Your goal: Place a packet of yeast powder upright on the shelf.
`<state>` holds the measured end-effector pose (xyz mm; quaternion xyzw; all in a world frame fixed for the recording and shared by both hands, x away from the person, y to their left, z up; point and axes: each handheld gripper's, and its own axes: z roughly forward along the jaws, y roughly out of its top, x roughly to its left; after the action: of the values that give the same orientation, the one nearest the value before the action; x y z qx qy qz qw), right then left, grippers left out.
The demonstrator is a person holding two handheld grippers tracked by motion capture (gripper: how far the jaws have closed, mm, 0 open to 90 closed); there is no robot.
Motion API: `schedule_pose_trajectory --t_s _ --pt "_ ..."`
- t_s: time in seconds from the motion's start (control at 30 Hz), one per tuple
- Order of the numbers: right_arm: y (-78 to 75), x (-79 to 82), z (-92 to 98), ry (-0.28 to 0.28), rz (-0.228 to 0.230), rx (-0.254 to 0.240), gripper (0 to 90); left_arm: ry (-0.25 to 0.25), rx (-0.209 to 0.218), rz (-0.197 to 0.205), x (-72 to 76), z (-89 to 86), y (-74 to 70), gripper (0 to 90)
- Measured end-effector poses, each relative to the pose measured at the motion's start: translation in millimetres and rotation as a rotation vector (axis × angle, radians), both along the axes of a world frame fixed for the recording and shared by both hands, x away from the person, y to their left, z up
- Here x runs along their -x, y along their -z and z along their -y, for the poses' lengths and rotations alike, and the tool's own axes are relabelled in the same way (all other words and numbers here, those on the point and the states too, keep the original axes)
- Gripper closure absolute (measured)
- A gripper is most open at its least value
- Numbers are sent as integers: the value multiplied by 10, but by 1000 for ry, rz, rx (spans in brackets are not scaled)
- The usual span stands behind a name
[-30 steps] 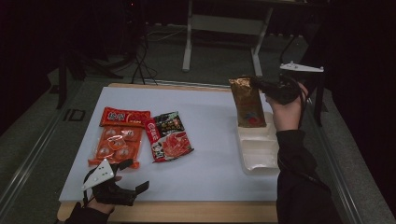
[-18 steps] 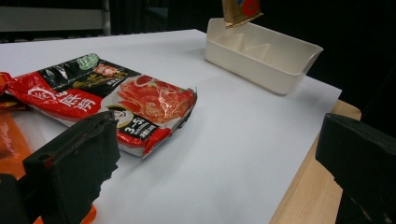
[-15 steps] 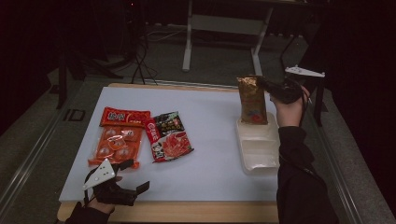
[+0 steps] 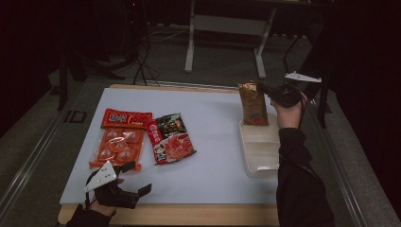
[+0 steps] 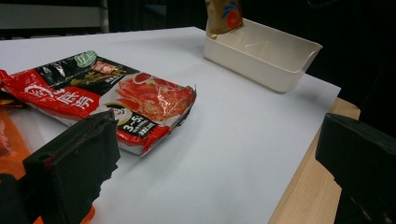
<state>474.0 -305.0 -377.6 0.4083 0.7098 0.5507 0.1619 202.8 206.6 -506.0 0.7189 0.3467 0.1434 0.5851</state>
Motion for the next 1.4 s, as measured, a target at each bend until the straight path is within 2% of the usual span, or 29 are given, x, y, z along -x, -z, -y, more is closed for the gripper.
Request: schedule_pose_trajectory --t_s 0.2,0.27,0.47,0.67,0.77,0.87,1.0,1.1,1.2,1.3,1.4 --pt "96 10 19 4 -32 -29 897 2 -3 1 3 3 -1 0" --pt "124 12 42 16 -55 -42 896 1 -3 1 4 4 -2 0" --pt "183 31 89 61 -108 -5 894 3 -4 3 5 8 -5 0" --pt "301 45 197 115 -168 4 887 2 -5 3 6 7 -6 0" --pt "321 69 266 144 -182 3 885 2 -4 4 5 8 -6 0" --pt "304 104 325 189 -176 41 884 4 -5 3 6 14 -6 0" --pt "310 130 398 220 -194 43 865 2 -6 3 5 17 -6 0" --pt "303 133 445 240 -220 36 782 0 -7 3 3 19 -5 0" --pt "258 153 473 260 -230 36 655 1 -9 4 1 26 -3 0" --pt "160 212 471 288 -196 62 545 2 -9 4 -3 31 -2 0" --pt "40 297 457 303 -161 77 495 -5 -11 13 -3 31 -3 0"
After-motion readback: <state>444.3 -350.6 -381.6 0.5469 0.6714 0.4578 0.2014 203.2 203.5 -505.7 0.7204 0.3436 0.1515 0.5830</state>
